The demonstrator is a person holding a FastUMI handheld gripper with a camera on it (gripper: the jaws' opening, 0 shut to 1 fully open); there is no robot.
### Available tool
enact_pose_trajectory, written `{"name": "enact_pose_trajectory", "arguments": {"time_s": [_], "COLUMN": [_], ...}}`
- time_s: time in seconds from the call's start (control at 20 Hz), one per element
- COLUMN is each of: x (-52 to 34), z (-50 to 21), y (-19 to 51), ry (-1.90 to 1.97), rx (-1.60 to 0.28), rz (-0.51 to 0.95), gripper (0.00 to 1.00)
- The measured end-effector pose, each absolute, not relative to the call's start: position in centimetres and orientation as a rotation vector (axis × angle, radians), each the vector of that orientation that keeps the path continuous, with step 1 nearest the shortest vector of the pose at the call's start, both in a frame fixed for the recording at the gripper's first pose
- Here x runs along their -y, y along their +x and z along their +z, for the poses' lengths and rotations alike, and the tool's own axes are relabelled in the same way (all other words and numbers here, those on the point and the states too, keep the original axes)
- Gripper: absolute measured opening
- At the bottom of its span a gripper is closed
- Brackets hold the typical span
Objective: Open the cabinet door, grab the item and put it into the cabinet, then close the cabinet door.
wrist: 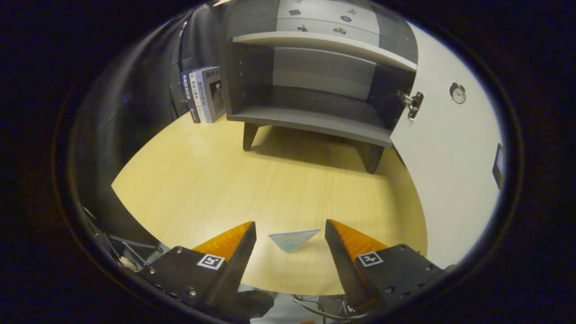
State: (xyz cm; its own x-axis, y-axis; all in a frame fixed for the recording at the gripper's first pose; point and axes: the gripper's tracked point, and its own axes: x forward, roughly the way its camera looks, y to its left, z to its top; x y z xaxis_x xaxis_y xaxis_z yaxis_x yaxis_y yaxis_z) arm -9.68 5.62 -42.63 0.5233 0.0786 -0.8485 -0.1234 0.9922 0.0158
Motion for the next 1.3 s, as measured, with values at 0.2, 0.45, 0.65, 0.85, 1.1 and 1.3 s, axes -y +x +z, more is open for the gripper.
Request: {"name": "enact_pose_trajectory", "arguments": {"time_s": [0.2, 0.45, 0.65, 0.85, 1.1, 1.3], "x": [-5.2, -5.1, -5.3, -5.1, -4.2, -3.0], "z": [-43.7, -42.8, -37.7, -31.2, -21.4, -15.4], "y": [-10.0, -9.0, -6.5, -2.6, 3.3, 8.5], "ry": [-0.054, -0.022, -0.005, 0.024, 0.030, 0.022], "rx": [-1.041, -1.037, -0.952, -0.848, -0.684, -0.562], "rz": [0.105, 0.093, 0.086, 0.072, 0.064, 0.051], "gripper": [0.71, 0.50, 0.50, 0.50, 0.50, 0.49]}}
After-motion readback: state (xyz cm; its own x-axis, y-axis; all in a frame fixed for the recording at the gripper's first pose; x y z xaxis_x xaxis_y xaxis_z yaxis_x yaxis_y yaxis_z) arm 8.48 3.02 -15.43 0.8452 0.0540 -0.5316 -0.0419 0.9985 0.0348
